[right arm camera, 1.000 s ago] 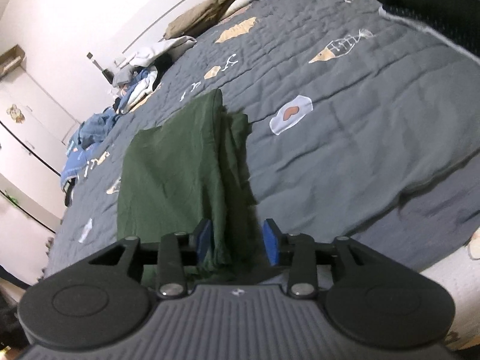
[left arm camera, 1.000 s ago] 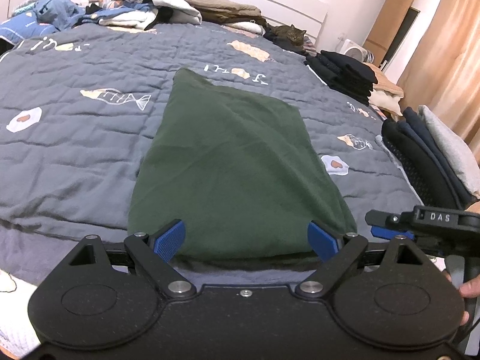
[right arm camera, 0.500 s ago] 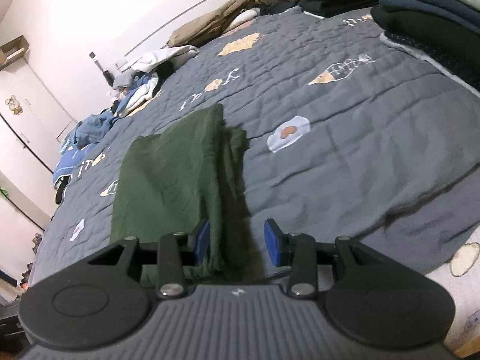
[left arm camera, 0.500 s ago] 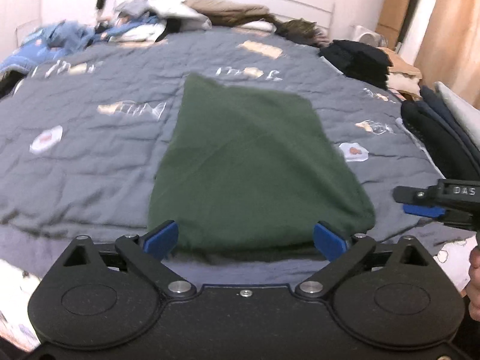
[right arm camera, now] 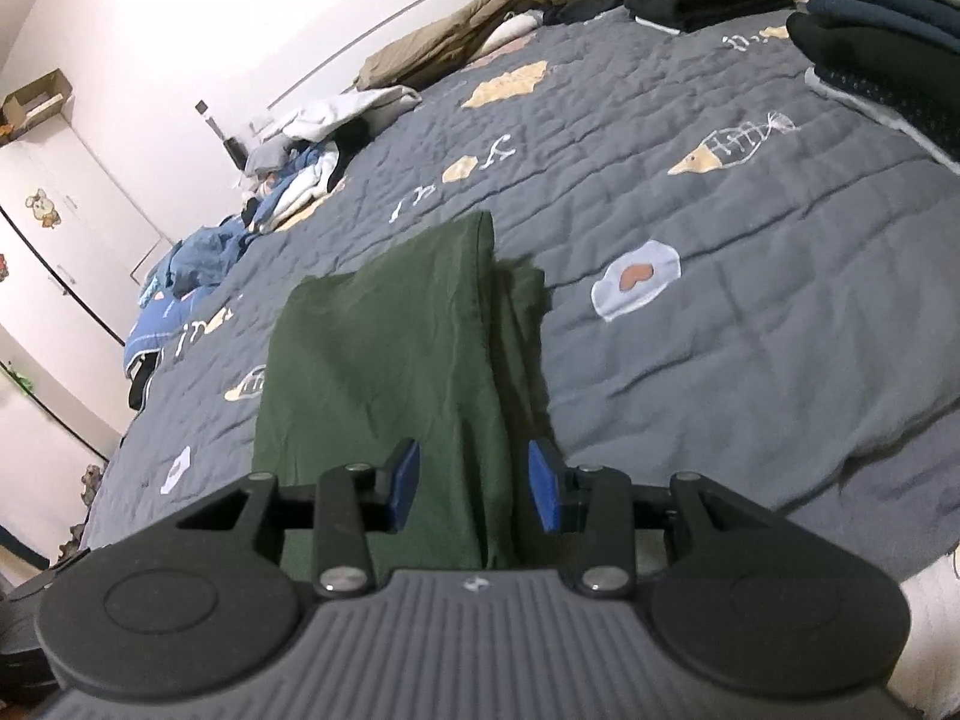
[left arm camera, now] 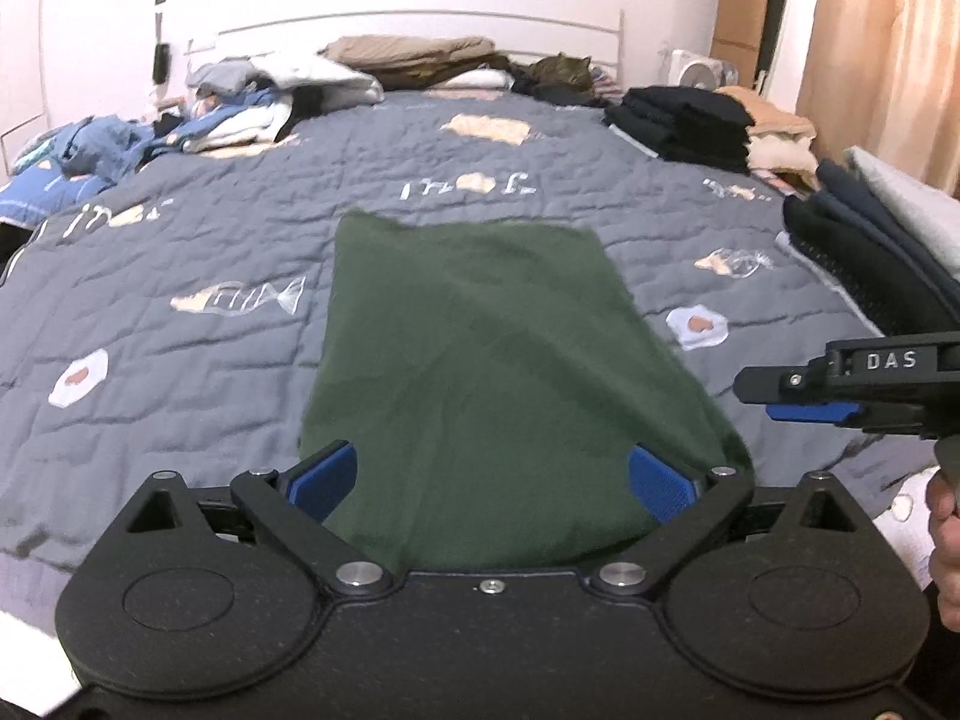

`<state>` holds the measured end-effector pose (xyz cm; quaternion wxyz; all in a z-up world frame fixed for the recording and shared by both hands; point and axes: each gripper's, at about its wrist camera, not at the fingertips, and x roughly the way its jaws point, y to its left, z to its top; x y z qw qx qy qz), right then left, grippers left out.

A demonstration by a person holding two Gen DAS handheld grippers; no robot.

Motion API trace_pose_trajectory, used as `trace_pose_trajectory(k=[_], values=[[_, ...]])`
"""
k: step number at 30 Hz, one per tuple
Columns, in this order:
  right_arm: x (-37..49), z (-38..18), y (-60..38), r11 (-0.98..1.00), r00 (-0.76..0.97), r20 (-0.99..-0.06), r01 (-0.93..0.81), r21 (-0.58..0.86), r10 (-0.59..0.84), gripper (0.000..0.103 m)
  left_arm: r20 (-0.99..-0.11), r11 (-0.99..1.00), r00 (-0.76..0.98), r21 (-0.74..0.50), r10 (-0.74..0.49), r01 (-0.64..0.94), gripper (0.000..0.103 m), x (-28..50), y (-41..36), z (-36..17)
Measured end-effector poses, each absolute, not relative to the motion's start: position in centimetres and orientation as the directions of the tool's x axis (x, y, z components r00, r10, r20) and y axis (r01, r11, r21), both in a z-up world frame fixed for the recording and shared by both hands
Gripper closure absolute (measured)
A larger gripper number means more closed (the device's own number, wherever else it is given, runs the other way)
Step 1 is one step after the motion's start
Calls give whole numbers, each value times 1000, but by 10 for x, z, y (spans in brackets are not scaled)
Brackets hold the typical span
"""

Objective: Fold clothes

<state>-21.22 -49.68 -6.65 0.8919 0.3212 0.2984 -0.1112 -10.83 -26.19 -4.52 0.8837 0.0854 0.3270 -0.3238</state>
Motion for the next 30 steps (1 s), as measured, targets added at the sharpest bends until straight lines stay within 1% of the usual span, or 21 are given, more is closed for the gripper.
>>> trace_pose_trajectory(k=[6,9,13,16,19,23,25,28,30], values=[[-199,-55,-512,768,800,-599,396,504,-20,64,-621,770,560,-113,-548,627,5,-102,-258,-41],[-182,-46,-523,801,795,-606,384,460,-32,64,-625,786,563,-135,-540,604,5,-92,-254,-41],[-146,-43,-541,841,792,-610,337,423,-10,64,-614,789,570,-149,-546,596,5,-76,-252,-33],[-119,-40,-555,868,789,-614,300,395,6,64,-606,783,577,-125,-547,610,5,-59,-261,-26],[-89,-41,-565,885,779,-624,247,394,60,64,-600,775,585,-97,-546,625,5,-42,-271,-20],[-56,-48,-571,911,768,-636,209,356,72,64,-591,751,571,-93,-570,654,5,-10,-288,-17],[-42,-53,-571,917,761,-645,204,342,71,64,-586,743,575,-72,-571,665,5,5,-297,-21],[-27,-63,-575,919,756,-651,207,334,66,64,-576,743,581,-70,-575,666,5,20,-302,-32],[-21,-69,-577,917,755,-652,212,338,66,64,-579,747,573,-99,-580,657,5,27,-297,-41]])
